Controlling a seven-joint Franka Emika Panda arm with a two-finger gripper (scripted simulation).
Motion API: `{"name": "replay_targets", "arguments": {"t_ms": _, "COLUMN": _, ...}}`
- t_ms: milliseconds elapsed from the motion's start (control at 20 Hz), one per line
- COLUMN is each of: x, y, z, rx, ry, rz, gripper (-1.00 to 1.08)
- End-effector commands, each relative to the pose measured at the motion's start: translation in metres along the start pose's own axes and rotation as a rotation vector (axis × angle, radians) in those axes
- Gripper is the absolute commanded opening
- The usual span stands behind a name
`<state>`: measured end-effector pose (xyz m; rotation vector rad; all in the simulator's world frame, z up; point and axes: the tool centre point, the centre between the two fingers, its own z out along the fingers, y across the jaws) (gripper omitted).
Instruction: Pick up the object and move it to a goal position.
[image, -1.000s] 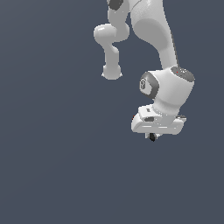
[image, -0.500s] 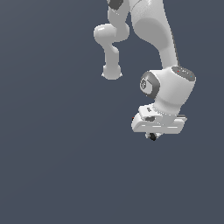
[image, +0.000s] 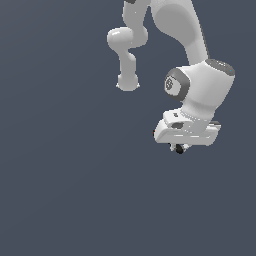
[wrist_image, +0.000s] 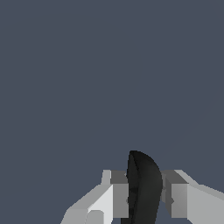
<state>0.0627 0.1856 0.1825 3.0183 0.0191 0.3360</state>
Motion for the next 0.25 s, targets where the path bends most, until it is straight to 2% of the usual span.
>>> {"name": "replay_targets", "arguments": {"t_ms": 0, "x": 0.0011, "y": -0.0010, "z": -0.0115, "rx": 0.001, "ry": 0.002, "rz": 0.001, "gripper": -1.00}}
{"name": "replay_targets", "arguments": {"t_ms": 200, "x": 0.0020, "y": -0.0019, "z": -0.0171, "rx": 0.001, "ry": 0.002, "rz": 0.001, "gripper": -1.00}}
